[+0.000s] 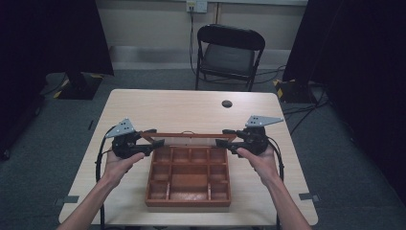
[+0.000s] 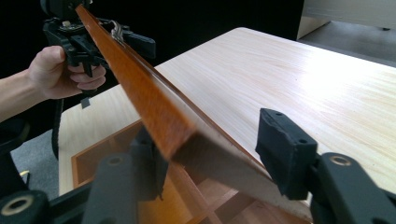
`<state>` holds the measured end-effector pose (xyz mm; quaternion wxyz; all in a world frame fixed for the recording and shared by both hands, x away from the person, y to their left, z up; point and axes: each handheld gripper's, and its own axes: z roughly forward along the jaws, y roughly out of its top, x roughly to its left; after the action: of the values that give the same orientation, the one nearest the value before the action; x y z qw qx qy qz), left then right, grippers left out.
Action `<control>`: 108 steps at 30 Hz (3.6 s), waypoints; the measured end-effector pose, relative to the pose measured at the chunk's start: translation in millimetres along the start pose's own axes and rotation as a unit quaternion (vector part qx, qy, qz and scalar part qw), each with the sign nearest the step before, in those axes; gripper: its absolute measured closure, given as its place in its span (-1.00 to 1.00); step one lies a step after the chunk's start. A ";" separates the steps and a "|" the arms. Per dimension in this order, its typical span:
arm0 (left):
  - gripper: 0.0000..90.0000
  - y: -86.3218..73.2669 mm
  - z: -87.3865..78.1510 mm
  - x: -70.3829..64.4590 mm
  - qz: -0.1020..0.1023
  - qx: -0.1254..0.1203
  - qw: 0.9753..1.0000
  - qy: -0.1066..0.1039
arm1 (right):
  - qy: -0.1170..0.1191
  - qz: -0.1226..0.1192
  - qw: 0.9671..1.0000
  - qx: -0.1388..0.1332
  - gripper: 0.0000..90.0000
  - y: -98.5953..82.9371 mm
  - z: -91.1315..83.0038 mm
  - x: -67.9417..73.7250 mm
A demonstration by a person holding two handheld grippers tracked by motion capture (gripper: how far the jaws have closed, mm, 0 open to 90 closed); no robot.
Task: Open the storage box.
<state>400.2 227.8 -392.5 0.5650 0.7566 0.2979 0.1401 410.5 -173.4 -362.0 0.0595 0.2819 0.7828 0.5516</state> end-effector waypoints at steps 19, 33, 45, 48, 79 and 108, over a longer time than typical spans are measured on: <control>-0.02 7.1 6.6 9.7 -0.009 0.003 1.000 0.001 | -0.009 0.009 1.000 -0.010 0.04 9.0 10.0 -10.2; 0.00 4.7 13.7 16.7 -0.012 0.005 1.000 0.011 | -0.027 0.018 0.999 -0.004 -0.15 -1.3 16.1 -22.9; 0.00 0.2 22.1 23.5 -0.023 0.013 1.000 0.014 | -0.023 0.030 0.999 0.007 0.00 -10.8 28.6 -36.1; 0.00 -0.5 22.5 24.7 -0.025 0.010 1.000 0.010 | -0.024 0.033 0.999 0.002 0.06 -11.6 30.4 -38.2; 0.06 -11.3 36.2 38.2 -0.033 0.016 0.999 0.022 | -0.032 0.041 0.999 0.008 0.09 -22.0 48.9 -55.2; 0.20 -29.1 44.9 51.7 -0.058 0.025 0.997 0.032 | -0.046 0.046 0.998 0.007 0.13 -31.3 60.9 -68.3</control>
<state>456.8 230.0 -440.8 0.5429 0.7471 0.3631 0.1235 480.3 -164.7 -428.3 0.0680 0.3430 0.7694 0.5346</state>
